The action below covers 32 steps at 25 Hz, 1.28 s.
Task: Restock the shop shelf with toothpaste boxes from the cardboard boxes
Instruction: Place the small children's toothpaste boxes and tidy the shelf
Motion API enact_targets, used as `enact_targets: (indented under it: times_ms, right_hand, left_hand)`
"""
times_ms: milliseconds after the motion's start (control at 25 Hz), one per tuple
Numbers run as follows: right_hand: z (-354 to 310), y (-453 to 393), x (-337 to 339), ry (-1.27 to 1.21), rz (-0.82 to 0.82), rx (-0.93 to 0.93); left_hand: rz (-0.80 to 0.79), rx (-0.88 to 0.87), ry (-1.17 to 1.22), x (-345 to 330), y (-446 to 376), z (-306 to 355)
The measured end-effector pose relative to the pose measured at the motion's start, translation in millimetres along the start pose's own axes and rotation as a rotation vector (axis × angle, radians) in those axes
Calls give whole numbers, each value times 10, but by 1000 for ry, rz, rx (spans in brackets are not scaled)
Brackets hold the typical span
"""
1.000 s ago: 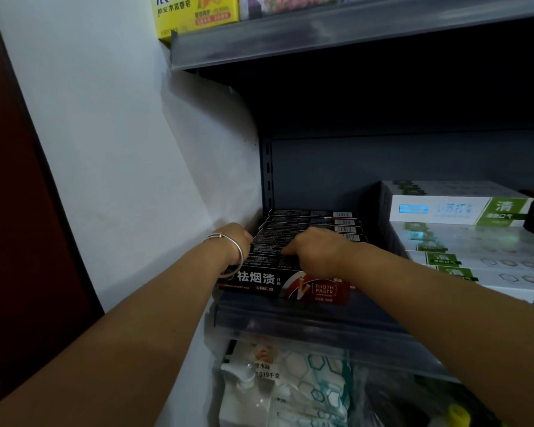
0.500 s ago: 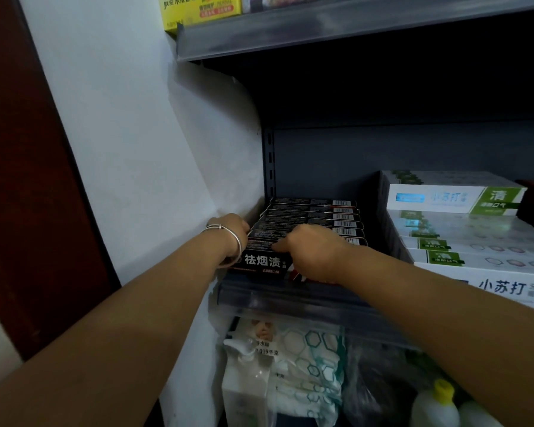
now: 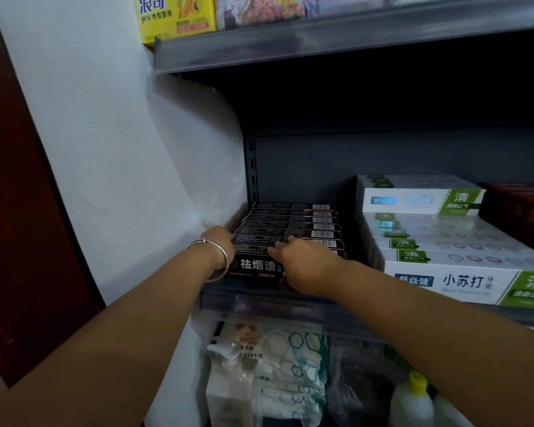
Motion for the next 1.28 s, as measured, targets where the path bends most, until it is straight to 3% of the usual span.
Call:
enact_targets:
  times_ms: [480, 720, 880, 1000, 1280]
  right_hand:
    - [23, 53, -5, 45, 17, 29]
    - [90, 392, -59, -52, 245, -20]
    - [86, 982, -405, -127, 420, 29]
    - [124, 1555, -746, -173, 412, 49]
    - [459, 3058, -1888, -406, 146, -164]
  left_hand:
    - [17, -3, -66, -71, 18, 26]
    - [369, -139, 84, -145, 501, 152]
    - [508, -205, 222, -497, 1040, 268]
    - [480, -179, 278, -931, 1477, 329]
    - [163, -95, 332, -2429, 2515, 209]
Point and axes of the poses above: each hand's wrist, its own y-axis away from the middle knuckle, its own x-axis out of the back of the hand, z = x × y, the point moved 3 cm from there along -y, towards the middle knuckle, and after that the axes turned 1 degree about -z, right-handed, at the moved point
